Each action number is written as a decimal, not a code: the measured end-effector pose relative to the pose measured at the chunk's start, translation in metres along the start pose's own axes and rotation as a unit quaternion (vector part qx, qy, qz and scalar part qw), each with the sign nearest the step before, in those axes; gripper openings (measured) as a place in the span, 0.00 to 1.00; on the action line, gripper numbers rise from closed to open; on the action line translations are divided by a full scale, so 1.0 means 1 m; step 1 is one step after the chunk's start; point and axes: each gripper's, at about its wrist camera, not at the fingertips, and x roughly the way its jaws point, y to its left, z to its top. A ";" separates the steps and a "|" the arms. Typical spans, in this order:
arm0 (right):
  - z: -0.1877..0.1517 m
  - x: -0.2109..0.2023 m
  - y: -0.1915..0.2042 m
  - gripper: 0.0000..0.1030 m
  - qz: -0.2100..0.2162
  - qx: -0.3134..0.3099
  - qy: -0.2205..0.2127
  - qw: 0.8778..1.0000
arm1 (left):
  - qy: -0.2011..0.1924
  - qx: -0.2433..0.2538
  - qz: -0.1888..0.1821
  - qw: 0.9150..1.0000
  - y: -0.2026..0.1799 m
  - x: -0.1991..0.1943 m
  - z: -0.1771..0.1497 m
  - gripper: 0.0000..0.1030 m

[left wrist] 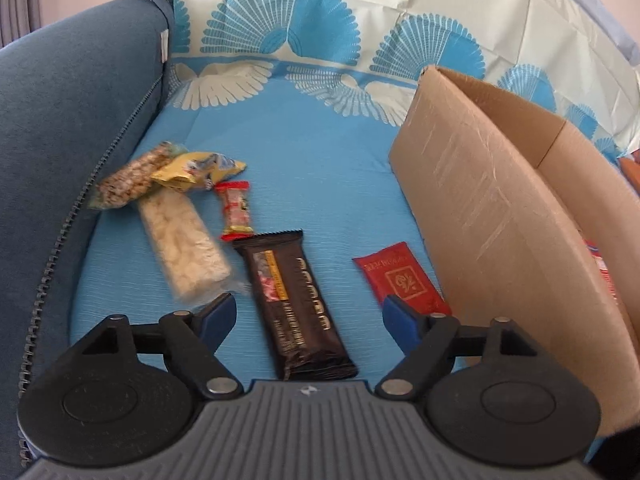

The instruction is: Organize snacks

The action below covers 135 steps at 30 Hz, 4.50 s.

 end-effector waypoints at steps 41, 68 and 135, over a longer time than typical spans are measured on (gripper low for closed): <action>-0.031 -0.005 0.104 0.18 0.003 -0.161 0.022 0.987 | 0.089 -0.036 -0.042 0.994 0.077 -0.016 -0.018 0.42; -0.084 0.168 0.129 0.41 -0.180 -0.127 0.172 0.960 | 0.078 -0.115 -0.052 0.989 0.108 -0.017 -0.018 0.36; -0.098 0.159 0.124 0.10 -0.157 -0.165 0.161 0.960 | 0.074 -0.129 -0.053 0.987 0.114 -0.021 -0.018 0.36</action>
